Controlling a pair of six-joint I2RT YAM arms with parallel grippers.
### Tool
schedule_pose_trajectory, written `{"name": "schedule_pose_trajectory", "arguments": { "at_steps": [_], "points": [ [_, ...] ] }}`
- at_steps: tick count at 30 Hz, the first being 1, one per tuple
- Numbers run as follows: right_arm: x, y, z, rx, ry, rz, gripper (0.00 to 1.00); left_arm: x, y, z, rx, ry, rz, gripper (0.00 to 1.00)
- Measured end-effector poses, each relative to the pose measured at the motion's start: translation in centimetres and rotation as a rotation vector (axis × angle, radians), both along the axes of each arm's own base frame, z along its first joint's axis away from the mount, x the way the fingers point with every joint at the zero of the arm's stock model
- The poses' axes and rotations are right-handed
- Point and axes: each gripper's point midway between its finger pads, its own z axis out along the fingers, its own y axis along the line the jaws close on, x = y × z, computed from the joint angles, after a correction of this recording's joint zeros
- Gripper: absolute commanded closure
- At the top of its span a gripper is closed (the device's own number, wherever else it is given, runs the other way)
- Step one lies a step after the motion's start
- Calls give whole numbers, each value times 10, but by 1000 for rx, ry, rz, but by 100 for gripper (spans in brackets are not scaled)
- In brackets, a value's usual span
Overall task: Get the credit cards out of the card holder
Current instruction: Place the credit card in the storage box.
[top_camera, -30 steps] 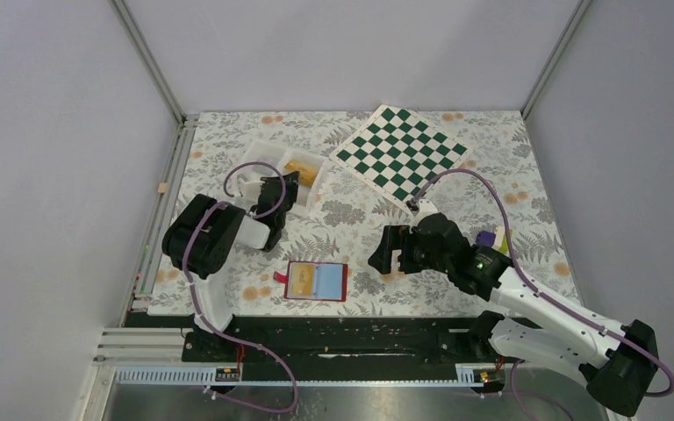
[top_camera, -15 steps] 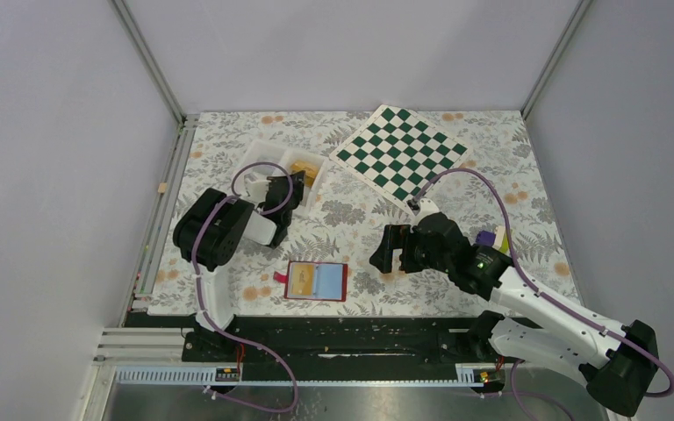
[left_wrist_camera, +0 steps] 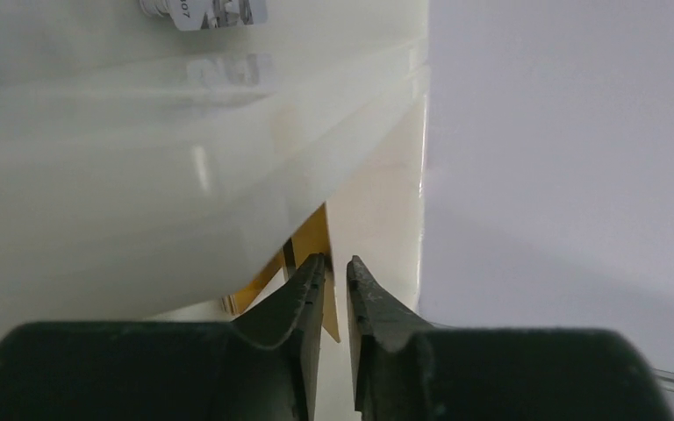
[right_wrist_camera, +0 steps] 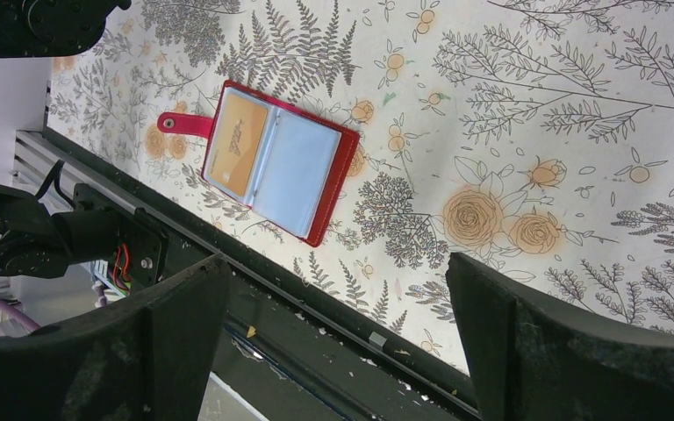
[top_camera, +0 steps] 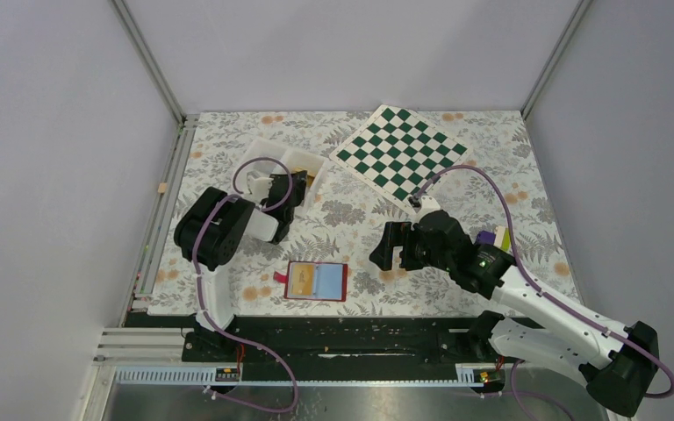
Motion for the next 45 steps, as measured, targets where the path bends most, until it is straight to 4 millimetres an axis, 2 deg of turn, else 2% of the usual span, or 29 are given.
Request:
{"name": "schedule_pose_trajectory", "arguments": {
  "at_steps": [5,11,21,34,39,43,45],
  "points": [
    [0,0,0,-1,1,0,1,2,-2,1,14,2,-7,73],
    [-1,0,1,-3,4,0,1,-2,1,-12,60,55,-12,67],
    [1,1,7,7,-4,-1,1,-8,5,-11,121,111,-25,61],
    [0,3,8,19,6,1,1,-10,-2,15,286,148,-100,54],
    [1,5,9,26,4,0,0,-19,2,21,360,177,-120,53],
    [2,6,5,18,14,-2,3,-24,7,39,422,158,-135,52],
    [3,8,1,13,29,-4,7,-29,10,55,458,138,-151,52]
  ]
}}
